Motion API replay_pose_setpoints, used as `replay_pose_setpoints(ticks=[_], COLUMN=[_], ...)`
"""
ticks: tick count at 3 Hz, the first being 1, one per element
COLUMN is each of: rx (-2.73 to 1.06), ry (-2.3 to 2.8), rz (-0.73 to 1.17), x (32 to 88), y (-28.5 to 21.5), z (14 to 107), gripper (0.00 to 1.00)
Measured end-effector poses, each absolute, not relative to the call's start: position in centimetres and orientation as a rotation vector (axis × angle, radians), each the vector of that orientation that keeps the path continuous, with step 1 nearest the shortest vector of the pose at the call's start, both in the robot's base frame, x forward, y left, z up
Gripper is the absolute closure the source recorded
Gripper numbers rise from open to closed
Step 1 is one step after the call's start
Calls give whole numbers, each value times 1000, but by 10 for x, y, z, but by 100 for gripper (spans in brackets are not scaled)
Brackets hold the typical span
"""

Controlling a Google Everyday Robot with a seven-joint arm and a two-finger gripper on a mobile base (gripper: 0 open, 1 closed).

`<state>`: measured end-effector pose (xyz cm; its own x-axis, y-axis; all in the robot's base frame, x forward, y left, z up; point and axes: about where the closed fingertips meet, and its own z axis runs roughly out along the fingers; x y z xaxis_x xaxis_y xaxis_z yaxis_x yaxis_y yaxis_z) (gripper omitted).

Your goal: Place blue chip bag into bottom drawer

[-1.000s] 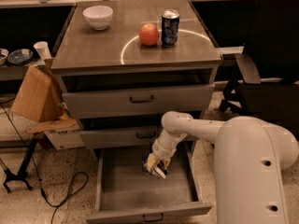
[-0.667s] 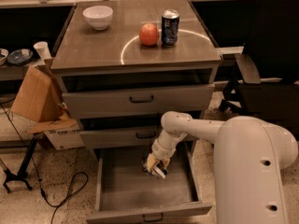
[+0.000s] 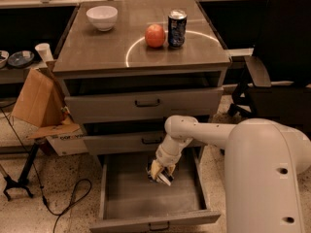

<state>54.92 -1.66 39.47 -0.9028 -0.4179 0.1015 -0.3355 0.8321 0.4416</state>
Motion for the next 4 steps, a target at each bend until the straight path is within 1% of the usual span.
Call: replay_pose_setpoints(ticks=[2, 3, 4], rx=[739, 682, 682], ry=[-2849, -2846, -2846], rz=[-572, -531, -531], x=[534, 574, 574], y=[16, 43, 43], z=[443, 443, 443], gripper=[11, 0, 0])
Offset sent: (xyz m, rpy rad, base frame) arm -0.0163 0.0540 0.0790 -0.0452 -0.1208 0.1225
